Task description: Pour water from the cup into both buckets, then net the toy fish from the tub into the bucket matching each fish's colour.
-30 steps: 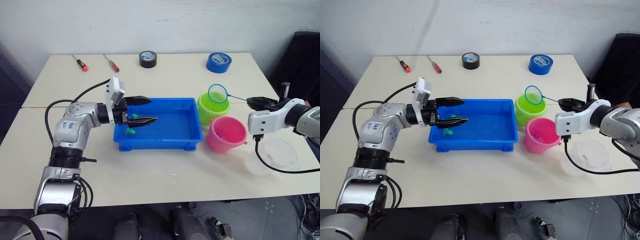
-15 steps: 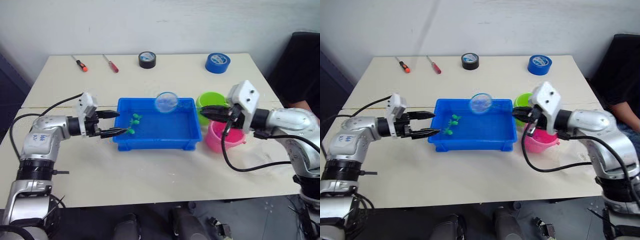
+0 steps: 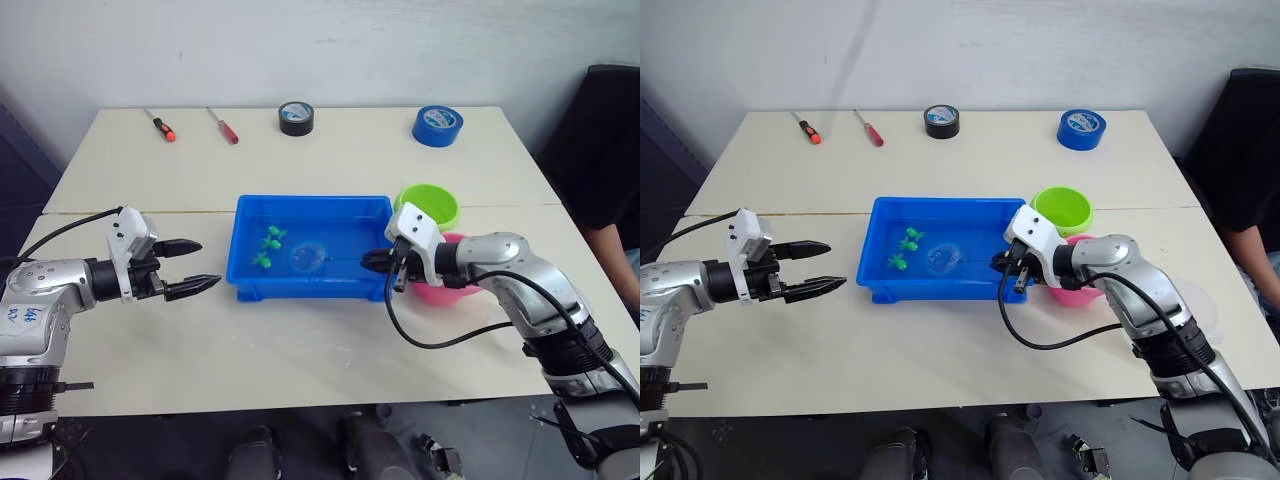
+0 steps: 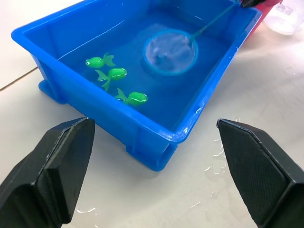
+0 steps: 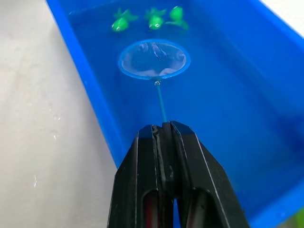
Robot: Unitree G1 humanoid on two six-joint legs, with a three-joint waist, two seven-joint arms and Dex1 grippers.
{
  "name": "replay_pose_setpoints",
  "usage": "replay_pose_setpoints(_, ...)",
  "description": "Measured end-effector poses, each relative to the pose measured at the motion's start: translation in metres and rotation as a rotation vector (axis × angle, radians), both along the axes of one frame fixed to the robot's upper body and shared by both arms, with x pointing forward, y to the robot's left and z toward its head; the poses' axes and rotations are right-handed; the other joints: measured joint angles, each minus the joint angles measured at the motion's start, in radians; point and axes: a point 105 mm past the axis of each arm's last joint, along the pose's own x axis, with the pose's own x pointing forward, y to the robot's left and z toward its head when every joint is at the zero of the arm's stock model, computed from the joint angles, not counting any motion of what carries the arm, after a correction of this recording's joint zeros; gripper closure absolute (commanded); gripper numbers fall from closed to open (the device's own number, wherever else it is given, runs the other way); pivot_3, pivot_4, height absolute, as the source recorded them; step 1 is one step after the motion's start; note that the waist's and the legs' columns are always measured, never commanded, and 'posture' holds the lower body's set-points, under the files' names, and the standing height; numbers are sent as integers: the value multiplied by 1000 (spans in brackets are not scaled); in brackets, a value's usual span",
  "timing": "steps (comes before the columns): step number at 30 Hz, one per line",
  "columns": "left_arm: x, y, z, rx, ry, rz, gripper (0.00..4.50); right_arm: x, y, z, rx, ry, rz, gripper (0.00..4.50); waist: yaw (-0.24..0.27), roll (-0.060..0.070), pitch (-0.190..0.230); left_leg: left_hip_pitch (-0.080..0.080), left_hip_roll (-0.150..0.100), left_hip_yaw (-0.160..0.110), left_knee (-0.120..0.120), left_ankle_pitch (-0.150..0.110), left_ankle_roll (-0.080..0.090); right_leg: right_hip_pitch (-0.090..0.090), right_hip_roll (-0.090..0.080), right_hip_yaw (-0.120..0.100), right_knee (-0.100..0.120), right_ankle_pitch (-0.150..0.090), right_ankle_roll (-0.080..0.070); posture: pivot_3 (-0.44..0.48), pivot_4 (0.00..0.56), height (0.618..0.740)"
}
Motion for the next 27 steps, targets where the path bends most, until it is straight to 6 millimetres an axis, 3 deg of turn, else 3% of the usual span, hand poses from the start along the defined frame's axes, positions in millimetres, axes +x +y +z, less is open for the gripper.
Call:
replay_pose_setpoints(5, -2, 2, -3, 3, 10, 16, 17, 5, 2, -5, -47, -29, 31, 4500, 0, 0, 0, 0, 0, 0, 0, 0, 0, 0, 0, 0, 0, 0, 0, 0, 150, 740)
replay_pose_setpoints(14, 1, 0, 3, 9, -18, 21, 17, 12, 38, -11, -50, -44, 110, 4500, -3, 0, 0, 0, 0, 0, 0, 0, -1, 0, 0, -1, 0, 0, 0, 0, 150, 740)
replay_pose_setpoints(19, 2, 0, 6, 10, -27, 20, 17, 16, 43, -18, -56, -36, 108, 4500, -1, 0, 0, 0, 0, 0, 0, 0, -1, 0, 0, -1, 0, 0, 0, 0, 150, 740)
replay_pose_setpoints(24, 3, -1, 8, 10, -34, 22, 17, 13, 52, -16, -25, -24, 125, 4500, -4, 0, 0, 0, 0, -1, 0, 0, -1, 0, 0, -1, 0, 0, 0, 0, 150, 740)
replay_pose_setpoints(27, 4, -1, 9, 10, -41, 25, 17, 8, 52, -5, 22, -11, 129, 4500, -3, 0, 0, 0, 0, -1, -1, 0, -1, 0, 0, -2, 0, 0, 0, 0, 150, 740)
